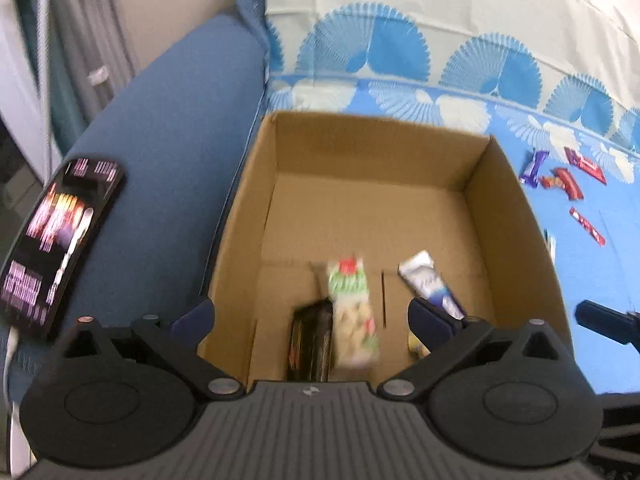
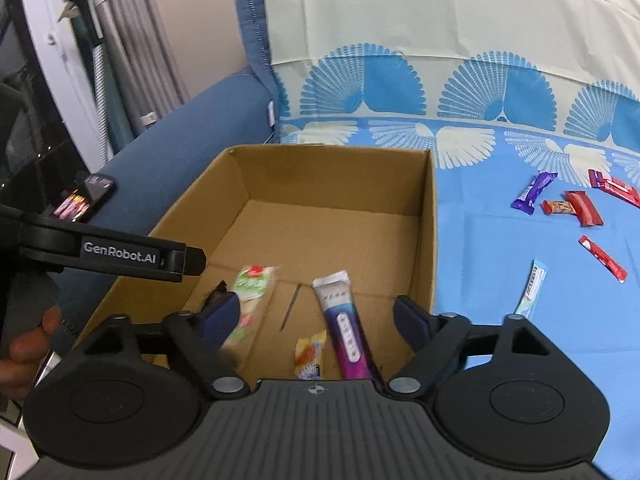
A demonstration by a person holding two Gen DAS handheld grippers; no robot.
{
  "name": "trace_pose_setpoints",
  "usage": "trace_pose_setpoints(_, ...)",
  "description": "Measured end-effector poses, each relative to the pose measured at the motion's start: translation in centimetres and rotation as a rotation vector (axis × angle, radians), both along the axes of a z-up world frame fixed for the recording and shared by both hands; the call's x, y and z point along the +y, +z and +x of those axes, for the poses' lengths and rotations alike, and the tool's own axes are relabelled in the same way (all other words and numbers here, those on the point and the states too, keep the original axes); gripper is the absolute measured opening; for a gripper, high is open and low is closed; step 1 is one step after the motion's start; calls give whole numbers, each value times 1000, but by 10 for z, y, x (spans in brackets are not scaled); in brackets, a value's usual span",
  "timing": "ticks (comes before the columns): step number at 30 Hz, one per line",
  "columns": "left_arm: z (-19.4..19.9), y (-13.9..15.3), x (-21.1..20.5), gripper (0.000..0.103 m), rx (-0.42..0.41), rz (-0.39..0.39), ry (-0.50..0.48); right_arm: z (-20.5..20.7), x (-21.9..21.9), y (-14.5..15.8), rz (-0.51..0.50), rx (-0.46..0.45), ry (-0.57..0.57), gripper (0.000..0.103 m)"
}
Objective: Organize snacks
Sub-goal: 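Open both tools to drop the chocolate bar and yellow snack into the box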
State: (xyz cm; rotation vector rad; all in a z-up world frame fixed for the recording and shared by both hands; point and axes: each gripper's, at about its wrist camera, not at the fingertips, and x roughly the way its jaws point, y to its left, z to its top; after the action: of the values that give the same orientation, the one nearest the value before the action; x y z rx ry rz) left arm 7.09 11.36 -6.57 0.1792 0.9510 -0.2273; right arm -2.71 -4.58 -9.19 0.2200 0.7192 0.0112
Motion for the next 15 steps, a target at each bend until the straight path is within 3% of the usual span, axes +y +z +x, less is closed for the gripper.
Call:
trace_pose_setpoints(6,-47,2,23,103,63,-7,54,-45,19,14,9,24,-12,93)
trace_pose_setpoints(15,-118,28,39,103,9,-13,61,-110,43,47,-27,-54,-46,96)
